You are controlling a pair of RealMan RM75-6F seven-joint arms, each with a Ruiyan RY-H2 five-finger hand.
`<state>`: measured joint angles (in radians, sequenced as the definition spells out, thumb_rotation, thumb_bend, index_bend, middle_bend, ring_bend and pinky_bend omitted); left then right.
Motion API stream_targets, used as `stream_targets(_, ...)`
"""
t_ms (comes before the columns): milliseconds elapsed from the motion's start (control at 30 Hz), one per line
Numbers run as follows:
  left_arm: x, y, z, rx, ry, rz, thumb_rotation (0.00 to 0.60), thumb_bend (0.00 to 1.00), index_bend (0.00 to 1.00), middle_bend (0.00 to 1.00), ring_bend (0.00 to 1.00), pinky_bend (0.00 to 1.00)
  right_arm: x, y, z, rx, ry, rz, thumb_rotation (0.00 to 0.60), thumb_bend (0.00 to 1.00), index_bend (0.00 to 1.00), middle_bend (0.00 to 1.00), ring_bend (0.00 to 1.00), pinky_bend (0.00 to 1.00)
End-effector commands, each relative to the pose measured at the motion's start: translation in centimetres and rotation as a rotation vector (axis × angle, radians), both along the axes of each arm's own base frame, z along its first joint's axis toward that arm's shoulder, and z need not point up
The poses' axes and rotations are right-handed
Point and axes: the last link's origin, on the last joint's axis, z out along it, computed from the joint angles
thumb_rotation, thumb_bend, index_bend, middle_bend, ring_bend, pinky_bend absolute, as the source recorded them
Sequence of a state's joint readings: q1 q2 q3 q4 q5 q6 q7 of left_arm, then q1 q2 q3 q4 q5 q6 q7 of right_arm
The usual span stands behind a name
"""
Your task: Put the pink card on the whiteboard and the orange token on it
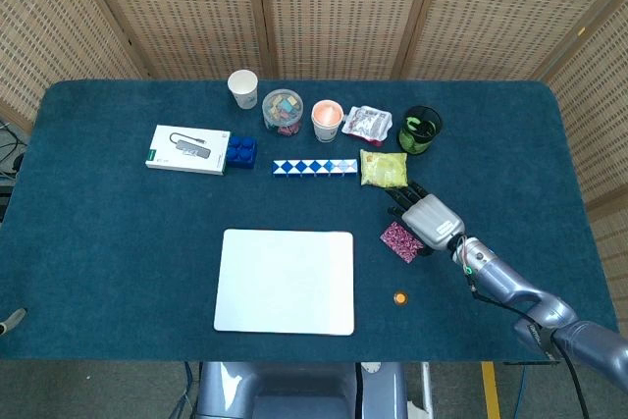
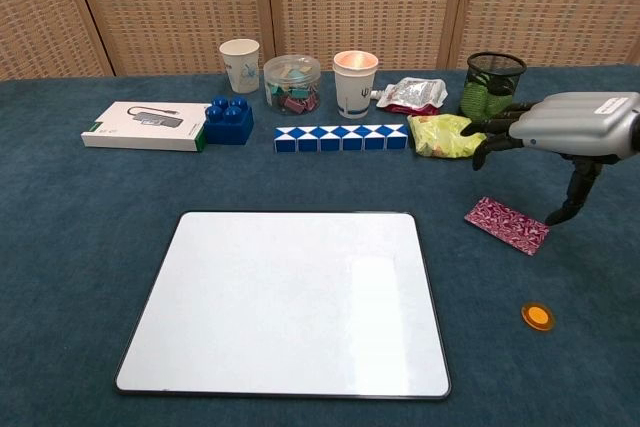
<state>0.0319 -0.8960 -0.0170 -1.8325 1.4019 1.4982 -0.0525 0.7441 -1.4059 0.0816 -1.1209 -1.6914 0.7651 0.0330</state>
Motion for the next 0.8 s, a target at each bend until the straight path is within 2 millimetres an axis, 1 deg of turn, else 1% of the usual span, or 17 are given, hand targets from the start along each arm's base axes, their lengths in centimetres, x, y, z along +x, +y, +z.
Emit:
stream_targets(33, 0.0, 0.0, 0.0, -0.001, 0.002, 0.000, 0.600, 0.00, 0.00, 0.00, 0.00, 0.00, -0.4, 0.0, -0.6, 0.000, 0.033, 0.016, 0.600, 0.00, 0.22, 0.00, 0.00, 0.00)
stream_targets(233, 0.0, 0.0, -0.2, -0.005, 0.005, 0.002, 0.600, 0.00, 0.00, 0.00, 0.00, 0.00, -1.1, 0.0, -1.1, 0.008, 0.040, 0.000, 0.600, 0.00, 0.22, 0.00, 0.00, 0.00)
stream_targets(800, 0.0, 0.0, -0.3, -0.007, 0.007, 0.007, 0.600, 0.00, 0.00, 0.00, 0.00, 0.00, -1.2, 0.1, -2.5, 0.025, 0.064, 0.006, 0.600, 0.00, 0.22, 0.00, 0.00, 0.00)
